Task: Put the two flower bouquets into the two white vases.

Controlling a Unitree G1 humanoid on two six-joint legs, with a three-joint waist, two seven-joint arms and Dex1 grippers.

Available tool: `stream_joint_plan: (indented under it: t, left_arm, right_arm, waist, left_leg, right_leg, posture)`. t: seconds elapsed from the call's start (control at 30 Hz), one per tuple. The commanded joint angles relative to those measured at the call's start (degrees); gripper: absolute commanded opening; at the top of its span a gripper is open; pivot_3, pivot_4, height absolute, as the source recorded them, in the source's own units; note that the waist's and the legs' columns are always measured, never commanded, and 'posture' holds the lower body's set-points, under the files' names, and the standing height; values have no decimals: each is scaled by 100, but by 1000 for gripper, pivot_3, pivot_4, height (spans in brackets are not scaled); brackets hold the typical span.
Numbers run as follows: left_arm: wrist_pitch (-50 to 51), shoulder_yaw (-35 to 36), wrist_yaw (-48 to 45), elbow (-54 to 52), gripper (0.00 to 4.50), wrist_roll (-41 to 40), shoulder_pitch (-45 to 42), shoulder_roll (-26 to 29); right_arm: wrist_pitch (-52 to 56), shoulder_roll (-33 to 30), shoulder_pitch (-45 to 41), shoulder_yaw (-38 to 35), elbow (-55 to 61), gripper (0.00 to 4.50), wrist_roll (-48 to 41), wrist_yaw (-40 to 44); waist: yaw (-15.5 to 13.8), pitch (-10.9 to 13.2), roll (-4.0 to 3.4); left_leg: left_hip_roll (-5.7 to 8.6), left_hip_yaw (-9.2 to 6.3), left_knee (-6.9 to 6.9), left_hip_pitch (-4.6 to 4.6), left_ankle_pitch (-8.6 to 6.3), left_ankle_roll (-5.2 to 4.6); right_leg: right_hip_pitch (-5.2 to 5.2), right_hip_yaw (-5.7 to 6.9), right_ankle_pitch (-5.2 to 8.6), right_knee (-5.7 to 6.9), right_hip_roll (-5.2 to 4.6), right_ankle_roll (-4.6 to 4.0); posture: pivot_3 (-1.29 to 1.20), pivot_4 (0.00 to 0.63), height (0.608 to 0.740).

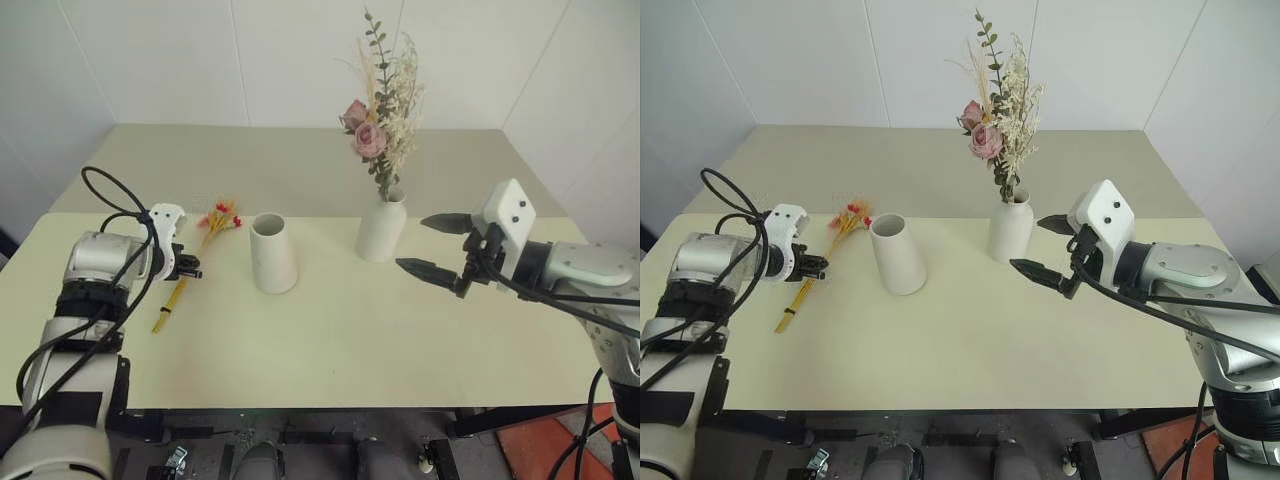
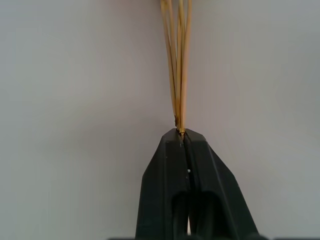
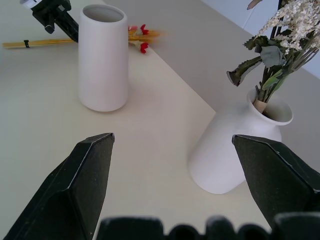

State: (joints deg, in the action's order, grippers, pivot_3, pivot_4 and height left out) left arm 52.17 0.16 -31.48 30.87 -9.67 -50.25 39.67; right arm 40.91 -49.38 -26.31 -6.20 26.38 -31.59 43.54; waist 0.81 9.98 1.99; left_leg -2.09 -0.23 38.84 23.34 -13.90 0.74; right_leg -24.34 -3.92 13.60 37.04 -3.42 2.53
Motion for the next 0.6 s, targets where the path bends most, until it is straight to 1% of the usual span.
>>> stream_joint_plan:
  t: [0.03, 0.1, 0.13, 0.23, 0.3, 0.37, 0.4, 0.47, 0.5, 0.53, 0.6]
  left_arm:
    - [-1303, 651, 809, -556, 19, 87, 82, -227]
    - [-1898, 960, 1359, -653, 19, 123, -40, -460]
    - [-2525, 1263, 1575, -685, 19, -36, -107, -693]
    - [-3873, 1803, 2152, -645, 19, -238, -361, -1216]
    - [-4265, 2314, 2694, -445, 19, -675, -910, -1656]
    - [-4370, 2565, 2841, -362, 19, -962, -1208, -1889]
    - [-4512, 2690, 2695, -471, 19, -1229, -1244, -2037]
    - [-4471, 3054, 1632, -862, 19, -2364, -1217, -2285]
    - [-4454, 3146, 1253, -986, 19, -2712, -1181, -2331]
    - [-4371, 3280, 720, -1211, 19, -3239, -1107, -2417]
    - [-3982, 3318, 148, -1539, 19, -3856, -950, -2399]
  right_arm:
    - [-172, 18, -145, -122, 36, 4500, 62, -25]
    - [-188, 19, -125, -138, 34, 4500, 71, -22]
    - [-201, 22, -118, -142, 34, 4500, 80, -23]
    - [-242, 70, -110, -154, 44, 4500, 125, -74]
    - [-287, 158, -105, -173, 58, 4500, 172, -168]
    - [-305, 213, -85, -187, 89, 4500, 203, -234]
    - [-305, 232, -56, -209, 121, 4500, 215, -265]
    - [-297, 246, 40, -294, 205, 4500, 222, -325]
    - [-288, 247, 73, -322, 240, 4500, 218, -349]
    - [-273, 241, 148, -381, 291, 4500, 215, -381]
    - [-267, 236, 298, -475, 392, 4500, 231, -438]
  waist:
    - [-6, 0, 0]
    - [-15, 0, 2]
    - [-18, 0, 2]
    - [-40, -1, 4]
    - [-67, 0, 7]
    - [-88, 1, 12]
    - [-84, 0, 11]
    - [-60, -2, 7]
    - [-47, -2, 7]
    - [-34, -2, 7]
    - [-2, -1, 8]
  left_leg:
    - [1, 0, 1, 1, 0, 0]
    - [0, 0, 3, 3, 0, 0]
    - [1, -1, 4, 4, 0, 0]
    - [2, -1, 5, 5, 0, 0]
    - [3, -1, 5, 6, 0, 0]
    - [5, -2, 10, 9, 0, 0]
    - [6, -2, 9, 8, 0, 0]
    - [9, 0, 7, 2, 0, 0]
    - [9, 0, 5, 0, 0, 0]
    - [7, 1, 5, 2, 0, 0]
    - [8, 0, 5, 2, 0, 0]
  right_leg:
    - [0, 0, 0, 0, -1, 0]
    - [0, 0, -1, 1, -3, 0]
    - [0, 1, -1, 2, -4, 0]
    - [1, 2, -3, 1, -7, 1]
    - [2, 2, -4, 1, -10, 3]
    - [2, 3, -6, 0, -9, 6]
    - [4, 3, -7, -2, -10, 7]
    - [8, -3, -7, 4, -11, 8]
    - [11, -3, -7, 8, -11, 8]
    - [9, -2, -7, 8, -9, 8]
    - [8, -2, -7, 7, -9, 8]
  posture:
    - [0, 150, 740]
    - [0, 150, 740]
    - [0, 150, 740]
    - [0, 150, 740]
    - [0, 150, 740]
    - [0, 150, 740]
    - [0, 150, 740]
    - [0, 150, 740]
    - [0, 150, 740]
    - [0, 150, 740]
    - [0, 150, 740]
